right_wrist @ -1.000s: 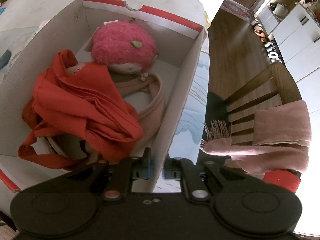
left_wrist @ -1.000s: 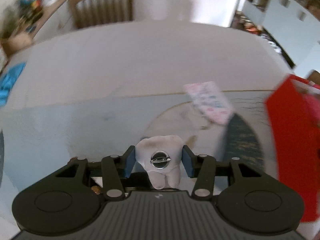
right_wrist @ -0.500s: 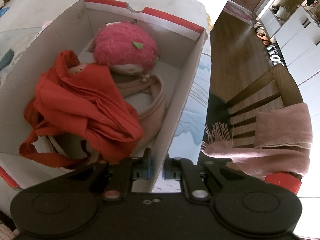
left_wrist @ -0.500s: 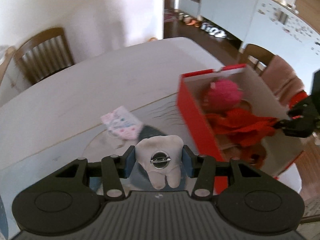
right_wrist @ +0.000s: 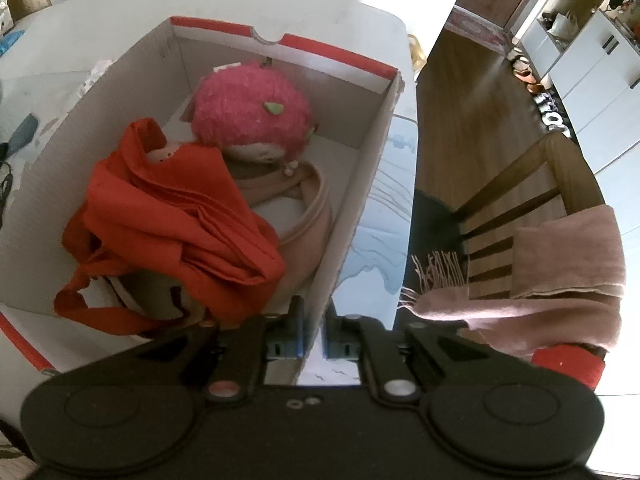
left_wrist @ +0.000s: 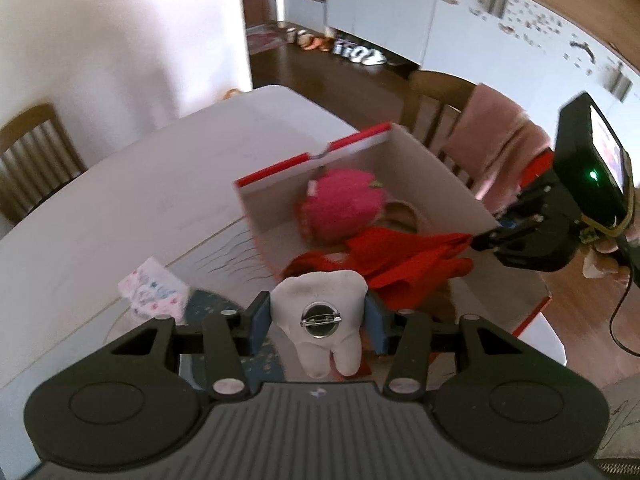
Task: Organize objects
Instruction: 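Carry the tooth plush into the box with the left gripper and release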
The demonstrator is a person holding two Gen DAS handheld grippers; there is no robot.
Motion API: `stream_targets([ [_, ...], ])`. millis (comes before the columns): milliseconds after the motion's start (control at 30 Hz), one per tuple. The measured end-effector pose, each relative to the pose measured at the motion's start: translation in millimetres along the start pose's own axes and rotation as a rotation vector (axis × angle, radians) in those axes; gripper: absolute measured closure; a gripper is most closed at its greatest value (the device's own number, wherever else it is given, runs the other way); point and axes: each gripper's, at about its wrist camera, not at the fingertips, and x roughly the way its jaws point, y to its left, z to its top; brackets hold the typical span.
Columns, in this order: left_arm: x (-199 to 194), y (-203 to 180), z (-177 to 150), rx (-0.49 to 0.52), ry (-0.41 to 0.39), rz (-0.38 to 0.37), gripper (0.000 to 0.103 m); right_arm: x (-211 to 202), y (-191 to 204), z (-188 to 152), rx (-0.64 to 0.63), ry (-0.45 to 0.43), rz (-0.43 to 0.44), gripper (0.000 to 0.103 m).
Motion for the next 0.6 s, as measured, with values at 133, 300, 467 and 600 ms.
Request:
stream_targets([
  [133,10.2,-17.8,6.7,0.043,0.012,-0.021,0.055,-1.5,-1.3,-0.8,0.001,-0.004,0.001,0.097],
  [300,30.2,-40.0,14.2,0.089,0.028,-0.076,0.055,0.6,-1.0,-0.2,0.006,-0.003,0.001,0.097],
  [467,61.1,-67.4,12.7,0.150,0.075,-0.128,0.055,-0.2,-0.7,-0.5,0.003,-0.006,0.001,0.097],
  [600,86.6,-79.6,5.5,0.178,0.117,-0.121,0.055,-0.3,-1.8,-0.9,0.007,-0.007,0.003,0.097],
])
